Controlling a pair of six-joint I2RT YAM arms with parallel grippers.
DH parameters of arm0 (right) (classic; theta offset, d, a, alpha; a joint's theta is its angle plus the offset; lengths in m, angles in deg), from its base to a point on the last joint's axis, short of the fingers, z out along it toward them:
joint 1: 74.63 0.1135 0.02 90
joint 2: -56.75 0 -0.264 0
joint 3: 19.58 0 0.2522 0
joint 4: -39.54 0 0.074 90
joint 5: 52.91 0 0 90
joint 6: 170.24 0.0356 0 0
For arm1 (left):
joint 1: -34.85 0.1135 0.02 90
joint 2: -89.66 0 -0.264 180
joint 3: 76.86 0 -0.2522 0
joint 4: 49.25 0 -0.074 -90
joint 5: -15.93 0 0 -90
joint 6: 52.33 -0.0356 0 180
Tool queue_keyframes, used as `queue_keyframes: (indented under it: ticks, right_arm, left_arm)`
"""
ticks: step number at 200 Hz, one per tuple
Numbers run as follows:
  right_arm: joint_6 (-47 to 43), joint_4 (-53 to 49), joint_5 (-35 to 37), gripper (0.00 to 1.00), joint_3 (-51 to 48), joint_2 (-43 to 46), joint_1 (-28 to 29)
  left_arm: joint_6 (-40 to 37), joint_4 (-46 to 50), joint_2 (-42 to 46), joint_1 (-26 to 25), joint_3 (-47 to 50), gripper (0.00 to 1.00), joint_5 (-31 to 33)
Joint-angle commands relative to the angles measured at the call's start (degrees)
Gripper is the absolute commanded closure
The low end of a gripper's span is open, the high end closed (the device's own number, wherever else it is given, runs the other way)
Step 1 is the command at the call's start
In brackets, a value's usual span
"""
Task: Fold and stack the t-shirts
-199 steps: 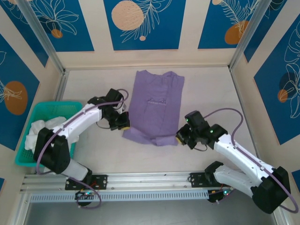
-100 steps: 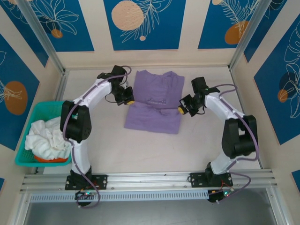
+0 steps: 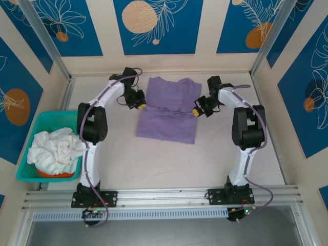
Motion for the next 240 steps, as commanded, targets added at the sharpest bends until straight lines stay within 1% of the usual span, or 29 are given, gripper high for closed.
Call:
queue_keyframes:
  ticks: [1, 6, 18, 24, 31, 38, 46, 64, 74, 84, 95, 106, 115, 123, 130, 143, 160, 172, 188, 200, 221, 240]
  right_arm:
    - [1.4, -4.8, -1.1, 0.85, 3.2, -2.0, -1.1]
    - [2.0, -5.7, -0.4, 0.81, 3.7, -2.2, -1.4]
    - [3.3, -6.5, 1.3, 0.67, 3.9, -1.5, -2.2]
    - [4.1, -6.8, 1.8, 0.62, 3.8, -0.8, -2.8]
    - [4.6, -6.9, 2.4, 0.58, 3.3, 0.2, -3.2]
    - [4.8, -7.6, 3.6, 0.54, 3.0, 1.5, -3.4]
    - [5.0, -7.7, 5.3, 0.52, 2.0, 3.5, -3.4]
    - [5.0, -3.6, 7.6, 0.51, -4.5, 10.6, -2.4]
    - [4.6, -0.4, 7.7, 0.51, -9.1, 14.8, -1.3]
    - [3.8, 3.8, 5.8, 0.54, -14.0, 18.2, 0.2]
    - [3.2, 6.5, 3.9, 0.61, -18.2, 20.4, 2.2]
    - [2.6, 8.2, 2.3, 0.72, -21.5, 21.5, 4.1]
    - [2.6, 8.9, 2.8, 0.81, -23.3, 21.9, 6.0]
    - [3.3, 10.1, 3.5, 0.85, -25.0, 22.1, 7.8]
    - [4.2, 11.6, 3.6, 0.86, -26.3, 22.0, 9.3]
    - [6.0, 14.8, 3.1, 0.86, -28.3, 20.5, 11.7]
    - [7.5, 18.1, 0.9, 0.87, -29.1, 16.4, 13.2]
    - [7.4, 16.8, 0.1, 0.87, -28.4, 13.4, 13.7]
    - [5.9, 12.9, 3.7, 0.86, -27.8, 12.2, 15.2]
    - [6.5, 9.8, 6.2, 0.84, -28.6, 12.3, 15.8]
    - [8.1, 7.9, 8.5, 0.82, -32.0, 14.1, 16.3]
    - [9.1, 7.1, 10.6, 0.79, -34.8, 16.8, 17.5]
  left_arm:
    - [1.8, 2.4, -1.9, 1.8, -3.1, 0.72, 0.5]
    - [2.1, 2.1, -2.0, 2.1, -3.4, 0.63, 0.2]
    - [2.3, 2.5, -1.9, 2.7, -4.9, 0.5, 0.7]
    - [2.2, 2.9, -1.7, 3.1, -5.6, 0.44, 1.1]
    - [2.2, 3.3, -1.0, 3.4, -6.2, 0.33, 1.6]
    - [1.9, 3.2, 0.3, 3.6, -6.2, 0.28, 2.1]
    - [1.4, 3.3, 1.9, 3.6, -5.9, 0.27, 3.0]
    - [0.5, 2.2, 7.5, 3.2, -1.3, 0.27, 3.5]
    - [0.2, 0.3, 11.2, 2.8, 3.9, 0.31, 3.1]
    - [-0.4, -1.8, 15.1, 1.9, 9.4, 0.37, 2.5]
    - [-1.5, -4.3, 18.8, 0.2, 15.6, 0.44, 2.5]
    - [-3.0, -6.3, 21.3, -1.8, 20.6, 0.51, 2.1]
    - [-3.8, -7.5, 22.2, -3.4, 23.6, 0.55, 1.4]
    - [-4.1, -8.2, 22.1, -4.5, 25.5, 0.59, 0.2]
    - [-4.1, -8.5, 21.5, -5.4, 26.6, 0.6, -0.8]
    - [-5.6, -8.6, 19.8, -7.1, 27.3, 0.61, -1.3]
    - [-9.7, -7.7, 16.9, -9.0, 27.4, 0.61, 1.3]
    - [-11.2, -7.2, 14.6, -9.1, 28.1, 0.61, 3.4]
    - [-12.2, -7.2, 12.7, -8.8, 30.1, 0.61, 6.4]
    - [-12.4, -7.4, 12.6, -8.7, 32.4, 0.61, 8.6]
    - [-11.6, -9.2, 14.3, -8.8, 37.8, 0.61, 8.2]
    - [-10.1, -10.4, 17.5, -9.0, 42.9, 0.61, 7.1]
